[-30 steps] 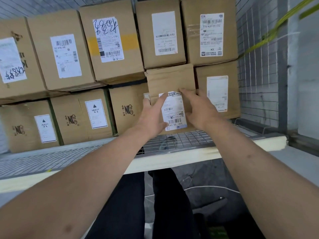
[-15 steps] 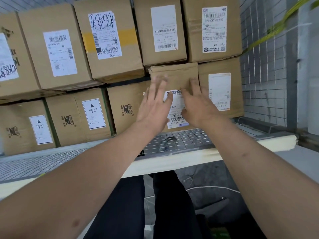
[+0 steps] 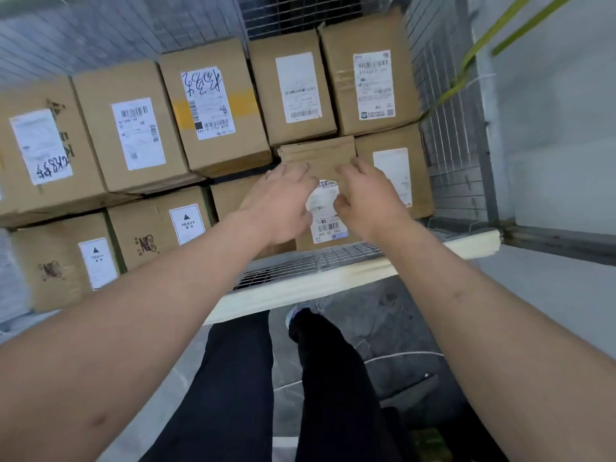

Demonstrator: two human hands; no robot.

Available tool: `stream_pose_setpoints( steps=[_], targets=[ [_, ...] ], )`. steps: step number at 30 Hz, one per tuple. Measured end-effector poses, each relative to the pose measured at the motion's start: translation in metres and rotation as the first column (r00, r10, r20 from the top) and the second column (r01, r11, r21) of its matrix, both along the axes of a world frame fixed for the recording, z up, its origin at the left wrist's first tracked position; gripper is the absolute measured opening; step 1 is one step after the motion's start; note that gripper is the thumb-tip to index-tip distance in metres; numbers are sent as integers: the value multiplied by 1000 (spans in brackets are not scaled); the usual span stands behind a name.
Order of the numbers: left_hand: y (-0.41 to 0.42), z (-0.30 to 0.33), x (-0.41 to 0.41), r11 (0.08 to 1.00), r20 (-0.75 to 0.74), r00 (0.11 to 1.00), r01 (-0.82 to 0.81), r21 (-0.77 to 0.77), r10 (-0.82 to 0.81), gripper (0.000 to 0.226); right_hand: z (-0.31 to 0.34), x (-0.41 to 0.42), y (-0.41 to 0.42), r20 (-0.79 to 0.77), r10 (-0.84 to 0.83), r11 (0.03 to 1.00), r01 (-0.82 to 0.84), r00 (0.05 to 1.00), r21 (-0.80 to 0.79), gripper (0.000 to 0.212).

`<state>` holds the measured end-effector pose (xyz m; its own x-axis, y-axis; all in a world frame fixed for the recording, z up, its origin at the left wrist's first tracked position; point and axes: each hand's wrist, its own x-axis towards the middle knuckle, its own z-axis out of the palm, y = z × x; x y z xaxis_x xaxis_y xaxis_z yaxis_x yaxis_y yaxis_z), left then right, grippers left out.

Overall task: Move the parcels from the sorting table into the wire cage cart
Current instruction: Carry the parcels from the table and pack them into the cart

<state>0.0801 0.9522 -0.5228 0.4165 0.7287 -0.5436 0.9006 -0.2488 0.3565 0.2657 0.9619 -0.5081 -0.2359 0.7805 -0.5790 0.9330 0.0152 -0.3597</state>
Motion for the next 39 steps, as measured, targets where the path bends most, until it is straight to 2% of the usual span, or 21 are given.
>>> stream_pose_setpoints(
  steps=[4,10,15,23,31,35,39],
  targets=[
    [-3,61,-10,998,-22,1000,-8,66,9,54,54,0,-9,-31,-41,996,43,999,75,52],
    [-9,157,-18,984,-16,999,35,177,-32,60,143,-3,-27,-66,-65,987,74,996,141,53],
    [-13,229,-27,972,13,999,42,231,-46,59,220,-9,-46,7,-25,970,22,1000,244,55],
    [-6,324,-41,918,21,967,235,320,-255,59,322,-37,-84,95,-199,921,153,975,359,46],
    [-21,405,-51,775,43,849,458,436,-526,57,406,-72,-162,63,-505,797,437,861,416,60],
    [-48,454,-36,674,69,751,544,500,-657,59,447,-79,-213,9,-640,683,564,768,465,62],
    [-87,499,-16,580,77,652,607,542,-754,59,485,-82,-268,10,-728,586,614,686,528,61]
  ],
)
